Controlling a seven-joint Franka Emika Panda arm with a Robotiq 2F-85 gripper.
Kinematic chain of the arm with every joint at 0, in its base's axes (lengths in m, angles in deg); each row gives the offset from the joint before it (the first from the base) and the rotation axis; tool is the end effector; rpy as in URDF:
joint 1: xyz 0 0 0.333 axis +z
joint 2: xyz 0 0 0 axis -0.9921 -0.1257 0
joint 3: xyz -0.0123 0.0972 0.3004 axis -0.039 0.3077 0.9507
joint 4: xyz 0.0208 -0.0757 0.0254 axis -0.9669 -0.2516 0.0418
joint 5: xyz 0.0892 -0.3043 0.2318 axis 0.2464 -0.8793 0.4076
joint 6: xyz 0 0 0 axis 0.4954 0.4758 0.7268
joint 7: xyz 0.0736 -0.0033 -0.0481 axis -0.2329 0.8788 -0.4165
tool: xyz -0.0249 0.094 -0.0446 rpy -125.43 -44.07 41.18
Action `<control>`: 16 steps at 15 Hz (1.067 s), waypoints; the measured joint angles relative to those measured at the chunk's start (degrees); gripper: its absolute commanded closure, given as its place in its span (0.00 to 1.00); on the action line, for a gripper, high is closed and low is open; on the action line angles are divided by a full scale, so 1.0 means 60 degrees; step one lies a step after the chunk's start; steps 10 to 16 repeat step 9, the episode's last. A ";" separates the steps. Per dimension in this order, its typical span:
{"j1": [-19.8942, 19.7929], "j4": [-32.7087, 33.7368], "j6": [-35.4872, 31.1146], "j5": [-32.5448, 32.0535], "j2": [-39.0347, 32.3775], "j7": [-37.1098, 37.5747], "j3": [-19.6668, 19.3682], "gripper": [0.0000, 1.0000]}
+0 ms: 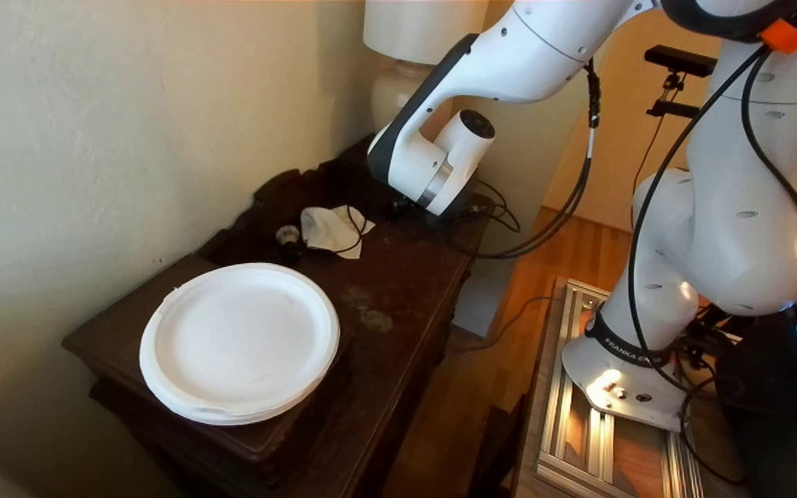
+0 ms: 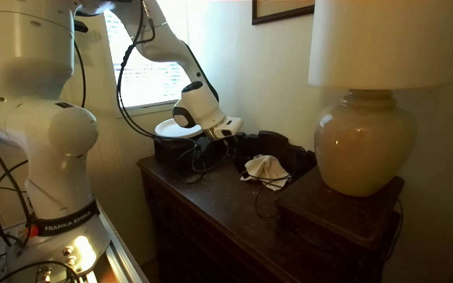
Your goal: Move the charger to the right
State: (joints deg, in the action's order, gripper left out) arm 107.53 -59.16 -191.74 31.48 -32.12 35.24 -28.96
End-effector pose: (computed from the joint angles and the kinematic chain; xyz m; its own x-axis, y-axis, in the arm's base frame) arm 0.4302 -0.0872 0.2388 0.7265 -0.4690 0.5023 -0.5392 -0.8422 -0.0065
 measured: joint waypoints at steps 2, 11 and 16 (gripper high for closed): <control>0.0140 -0.0491 0.0082 0.0000 0.0080 -0.0452 0.0002 0.00; -0.0878 -0.1117 0.0121 -0.1452 0.0157 0.0443 0.1093 0.00; -0.0878 -0.1117 0.0121 -0.1452 0.0157 0.0443 0.1093 0.00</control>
